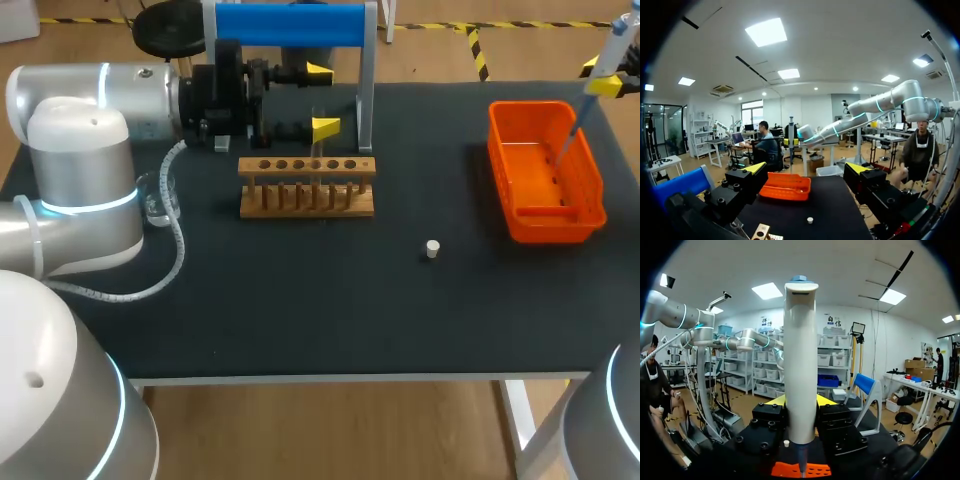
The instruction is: Invert the test tube, pick up the pipette, mount the tip to pipette, aspirate from beaker and dispense into the tube, eject the tip, return the pipette, and cap with the stopper.
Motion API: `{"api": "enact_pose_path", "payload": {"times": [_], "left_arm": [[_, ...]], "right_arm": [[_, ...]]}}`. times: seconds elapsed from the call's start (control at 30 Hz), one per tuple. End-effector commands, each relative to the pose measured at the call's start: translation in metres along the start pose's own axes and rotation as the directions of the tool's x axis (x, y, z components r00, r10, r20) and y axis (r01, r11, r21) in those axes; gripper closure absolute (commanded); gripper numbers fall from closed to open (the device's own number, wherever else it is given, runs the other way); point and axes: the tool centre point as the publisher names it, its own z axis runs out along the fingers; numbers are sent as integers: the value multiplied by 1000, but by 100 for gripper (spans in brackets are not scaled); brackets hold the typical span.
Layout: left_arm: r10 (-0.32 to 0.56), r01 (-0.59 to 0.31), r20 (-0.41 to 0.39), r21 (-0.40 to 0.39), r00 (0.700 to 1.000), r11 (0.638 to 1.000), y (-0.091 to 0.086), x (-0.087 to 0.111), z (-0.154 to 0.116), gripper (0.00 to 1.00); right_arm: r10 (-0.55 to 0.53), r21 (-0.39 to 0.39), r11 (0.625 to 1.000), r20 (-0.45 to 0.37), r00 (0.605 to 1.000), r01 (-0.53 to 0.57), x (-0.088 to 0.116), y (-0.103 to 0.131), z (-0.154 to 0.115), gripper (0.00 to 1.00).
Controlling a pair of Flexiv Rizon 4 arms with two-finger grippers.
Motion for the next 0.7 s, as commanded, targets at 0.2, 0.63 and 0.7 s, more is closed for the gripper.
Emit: {"api": "enact_pose_path", "payload": {"times": [0.2, 0.63, 0.7], "left_arm": [[11, -10, 31, -38, 999, 999, -28, -13, 57, 0], [-18, 23, 90, -57, 996, 998, -58, -25, 142, 0], [-23, 28, 87, -51, 996, 998, -60, -26, 154, 0]], "right_arm": [[-1, 2, 1000, -4, 1000, 1, -1, 0, -1, 100], [-1, 2, 1000, -4, 1000, 1, -1, 0, -1, 100], [-1, 2, 1000, -4, 1000, 1, -1, 0, -1, 100]]}}
